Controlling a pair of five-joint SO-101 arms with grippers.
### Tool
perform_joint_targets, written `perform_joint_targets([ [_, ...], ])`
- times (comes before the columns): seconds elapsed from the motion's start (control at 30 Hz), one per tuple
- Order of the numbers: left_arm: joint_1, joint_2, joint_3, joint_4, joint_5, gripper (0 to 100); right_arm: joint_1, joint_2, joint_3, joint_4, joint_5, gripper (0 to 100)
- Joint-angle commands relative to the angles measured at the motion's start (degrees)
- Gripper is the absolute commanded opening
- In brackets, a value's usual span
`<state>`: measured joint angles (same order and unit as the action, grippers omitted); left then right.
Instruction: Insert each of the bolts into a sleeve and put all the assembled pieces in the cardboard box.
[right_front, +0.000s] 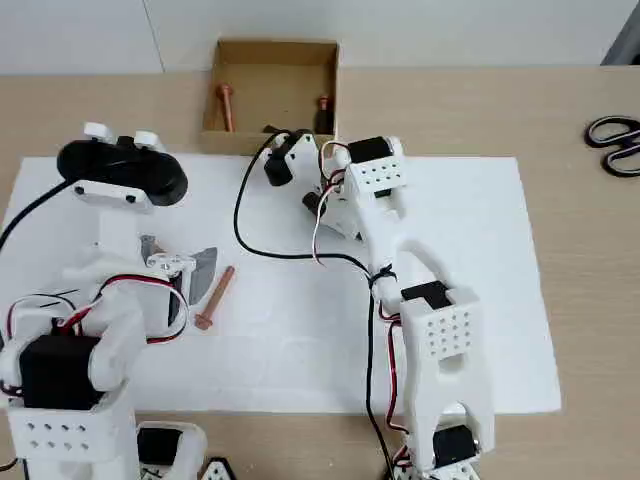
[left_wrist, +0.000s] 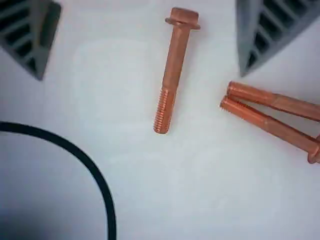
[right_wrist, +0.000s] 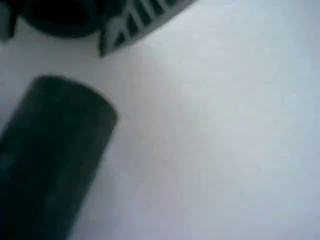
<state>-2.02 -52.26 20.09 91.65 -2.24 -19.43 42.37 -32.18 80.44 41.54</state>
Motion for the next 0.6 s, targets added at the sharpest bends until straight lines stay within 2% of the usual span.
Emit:
perform_joint_targets([
  [0.0,-0.26,0.18,-0.22,-0.18,-0.35,24,0.13,-0.22,-5.80,8.04,-3.78,0.3],
  [0.13,-0.26,0.18,-0.22,-0.18,-0.35,24,0.66,-0.13,-15.30,15.52,-9.85,0.3],
  [0.4,-0.26,0.09,-0.22,0.00,-0.35,24,2.86,0.40,-14.51,15.52,-28.66,0.3],
  [0.57,-0.26,0.09,-0.22,0.09,-0.35,24,3.12,0.40,-11.69,15.52,-31.30,0.6],
])
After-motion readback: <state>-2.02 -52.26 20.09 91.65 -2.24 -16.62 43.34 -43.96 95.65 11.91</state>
